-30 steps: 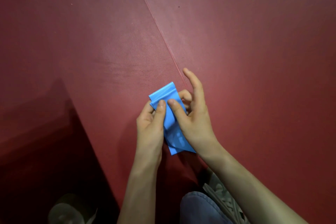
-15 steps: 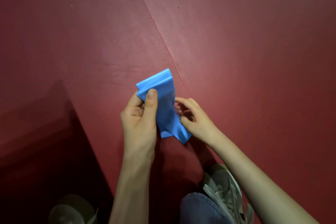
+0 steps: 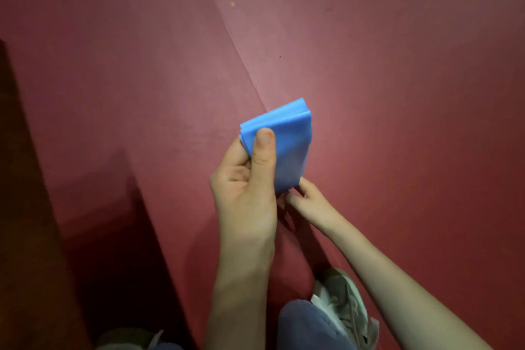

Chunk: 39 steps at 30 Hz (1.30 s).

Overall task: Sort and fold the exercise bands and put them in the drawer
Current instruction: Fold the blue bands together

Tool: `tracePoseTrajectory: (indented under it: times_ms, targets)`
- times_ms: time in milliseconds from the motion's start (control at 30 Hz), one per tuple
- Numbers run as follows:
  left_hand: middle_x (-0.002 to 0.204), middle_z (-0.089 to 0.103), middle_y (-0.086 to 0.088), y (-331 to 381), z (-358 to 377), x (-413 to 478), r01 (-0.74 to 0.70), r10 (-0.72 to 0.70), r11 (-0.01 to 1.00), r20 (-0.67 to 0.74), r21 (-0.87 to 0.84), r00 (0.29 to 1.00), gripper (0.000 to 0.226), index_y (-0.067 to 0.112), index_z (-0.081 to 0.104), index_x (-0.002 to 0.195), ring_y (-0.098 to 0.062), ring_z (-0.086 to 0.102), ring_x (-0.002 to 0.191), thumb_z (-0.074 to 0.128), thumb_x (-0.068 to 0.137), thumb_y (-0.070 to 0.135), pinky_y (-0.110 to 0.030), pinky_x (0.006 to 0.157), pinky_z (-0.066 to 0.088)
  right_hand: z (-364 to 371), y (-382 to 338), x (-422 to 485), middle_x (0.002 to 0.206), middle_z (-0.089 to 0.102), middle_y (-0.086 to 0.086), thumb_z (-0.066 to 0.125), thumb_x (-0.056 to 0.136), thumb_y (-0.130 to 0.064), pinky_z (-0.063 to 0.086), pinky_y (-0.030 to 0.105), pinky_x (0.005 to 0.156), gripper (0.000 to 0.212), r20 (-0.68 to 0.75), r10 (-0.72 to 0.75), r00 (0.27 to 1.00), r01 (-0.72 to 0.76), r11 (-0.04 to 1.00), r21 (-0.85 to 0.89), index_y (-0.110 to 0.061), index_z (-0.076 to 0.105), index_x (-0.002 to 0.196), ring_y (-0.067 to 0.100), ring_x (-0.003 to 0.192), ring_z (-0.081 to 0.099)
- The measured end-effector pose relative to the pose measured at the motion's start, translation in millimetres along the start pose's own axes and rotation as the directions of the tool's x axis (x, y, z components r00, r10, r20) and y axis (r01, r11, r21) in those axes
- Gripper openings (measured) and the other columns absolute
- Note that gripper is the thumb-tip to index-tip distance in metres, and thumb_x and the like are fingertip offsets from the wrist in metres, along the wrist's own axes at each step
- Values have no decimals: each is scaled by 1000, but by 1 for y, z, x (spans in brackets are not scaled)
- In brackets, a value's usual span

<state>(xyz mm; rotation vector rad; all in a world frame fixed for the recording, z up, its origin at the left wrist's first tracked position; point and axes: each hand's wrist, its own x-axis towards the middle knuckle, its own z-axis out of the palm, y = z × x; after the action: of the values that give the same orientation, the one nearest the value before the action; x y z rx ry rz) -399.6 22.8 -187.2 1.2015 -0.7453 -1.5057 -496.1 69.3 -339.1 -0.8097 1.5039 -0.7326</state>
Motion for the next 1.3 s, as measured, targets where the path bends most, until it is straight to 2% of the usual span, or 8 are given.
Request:
tracePoseTrajectory:
  times_ms: [133,333,467,667,800,1000,1100,1300]
  targets:
    - [54,59,14,52,16,-7,-20,18,999,-45,-37,999,14,31,70,61,-1,52,56,61,68,39,-17,57,45,-10,-31,-32,109,56,-2,47,82,9,41,0,77,38,16,24,1000,-25,999,29,-13,49,113,-23,74,54]
    - [56,56,16,127,41,-30,-66,62,993,-48,-98,997,24,35,68,58,-3,49,64,50,73,39,-25,70,41,-15,-77,-82,95,63,-3,43,83,15,44,5,77,37,6,58,998,-59,996,64,-14,57,101,-16,73,57]
    - [61,57,13,173,49,-53,-84,76,987,-64,-137,995,24,31,69,58,-8,50,70,54,76,39,-28,75,40,-13,-101,-114,92,67,3,58,77,-5,50,24,86,27,-22,48,999,-40,964,265,-5,61,104,6,81,62]
    - [82,64,4,254,22,-80,-191,153,929,-141,-316,978,21,19,59,85,-8,59,80,41,94,24,-21,76,49,-12,-163,-154,71,73,-2,38,87,9,55,18,64,27,-21,-14,1000,22,877,481,-6,61,91,8,66,67]
    - [83,60,2,289,-3,-107,-239,205,935,-152,-261,967,21,19,58,84,-8,55,77,41,94,28,-21,69,44,4,-201,-164,70,72,-5,39,88,7,56,18,63,25,-35,-73,997,80,836,544,-8,59,85,6,66,67]
    - [86,61,-5,335,-12,-132,-277,274,921,-53,-273,960,23,13,56,101,-16,59,76,42,94,29,-23,64,51,65,-226,-170,72,72,7,35,88,5,59,27,69,23,95,-43,995,-53,580,813,-6,54,82,15,69,70]
    - [88,62,-5,354,-10,-139,-302,306,923,-23,-237,952,25,12,58,102,-18,59,79,42,94,30,-25,69,51,89,-242,-181,72,69,11,53,71,3,59,37,73,15,196,-108,975,-131,433,892,-4,59,83,25,71,69]
    - [63,62,7,377,-7,-148,-376,374,911,-48,-168,926,26,20,63,70,-8,56,61,48,91,27,-24,63,46,110,-266,-197,103,69,5,67,46,1,55,32,80,69,235,-250,939,-129,376,917,-11,58,113,20,90,68]
